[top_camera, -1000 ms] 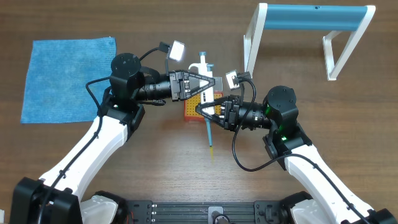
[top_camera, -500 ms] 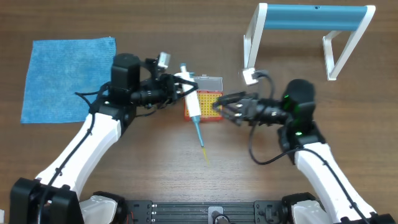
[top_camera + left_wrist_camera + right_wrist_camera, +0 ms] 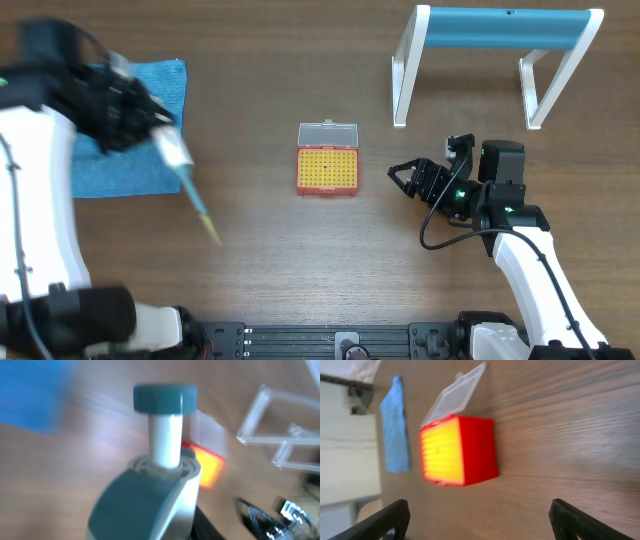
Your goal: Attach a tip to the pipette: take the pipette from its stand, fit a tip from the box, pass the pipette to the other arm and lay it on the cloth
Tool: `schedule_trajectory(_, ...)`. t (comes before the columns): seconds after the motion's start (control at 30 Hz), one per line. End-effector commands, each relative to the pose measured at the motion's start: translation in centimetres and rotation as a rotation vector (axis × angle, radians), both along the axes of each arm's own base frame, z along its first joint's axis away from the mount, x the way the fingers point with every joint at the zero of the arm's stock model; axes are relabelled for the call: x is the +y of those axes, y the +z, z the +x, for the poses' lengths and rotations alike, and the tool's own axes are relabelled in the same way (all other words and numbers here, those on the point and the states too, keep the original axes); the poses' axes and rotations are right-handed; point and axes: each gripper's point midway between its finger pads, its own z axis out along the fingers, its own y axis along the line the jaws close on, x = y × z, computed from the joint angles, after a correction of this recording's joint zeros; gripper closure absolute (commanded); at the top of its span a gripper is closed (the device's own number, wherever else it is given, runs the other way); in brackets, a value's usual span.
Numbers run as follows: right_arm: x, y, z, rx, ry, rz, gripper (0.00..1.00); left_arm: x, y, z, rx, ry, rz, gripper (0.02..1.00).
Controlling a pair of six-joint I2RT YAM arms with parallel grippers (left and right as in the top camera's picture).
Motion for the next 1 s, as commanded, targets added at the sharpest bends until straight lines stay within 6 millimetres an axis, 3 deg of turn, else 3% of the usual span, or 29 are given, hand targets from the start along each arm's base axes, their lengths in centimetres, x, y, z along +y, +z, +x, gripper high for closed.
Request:
schedule_trajectory(0.03,-3.9,-2.3,1.0,0.063,-0.195,-0.188,0.097,12.3,-0.6,5.1,0.079,0.026,0.334,0.993)
schedule_trajectory(0.17,-6.6,-3.6,0.7,0.160,-0.378,-0.264,0.097,17.3,-3.4,8.5,0.119,-0.028,0.481,0.993)
schedule_trajectory(0.27,-6.9,-3.7,0.8,0.188,-0.438,-0.237,0.097,18.4,-7.8,10.1,0.170,-0.212,0.512,0.991)
schedule_trajectory(0.4,-5.6,-3.6,0.7,0.233,-0.471,-0.181,0.097,18.9,-14.3,11.3,0.263,-0.300,0.488,0.993)
schedule_trajectory(0.53,-3.0,-3.7,0.2,0.223,-0.382,-0.194,0.097,19.1,-19.0,11.9,0.306,-0.359,0.460,0.993)
schedule_trajectory(0.6,-1.7,-3.7,-0.2,0.222,-0.342,-0.195,0.097,19.4,-20.1,12.2,0.306,-0.374,0.467,0.993)
schedule_trajectory(0.73,-0.1,-3.7,-0.7,0.236,-0.315,-0.182,0.097,20.9,-20.2,13.2,0.291,-0.396,0.556,0.993)
schedule_trajectory(1.0,0.5,-3.6,-0.7,0.262,-0.345,-0.148,0.095,21.6,-21.3,15.4,0.220,-0.388,0.591,0.991)
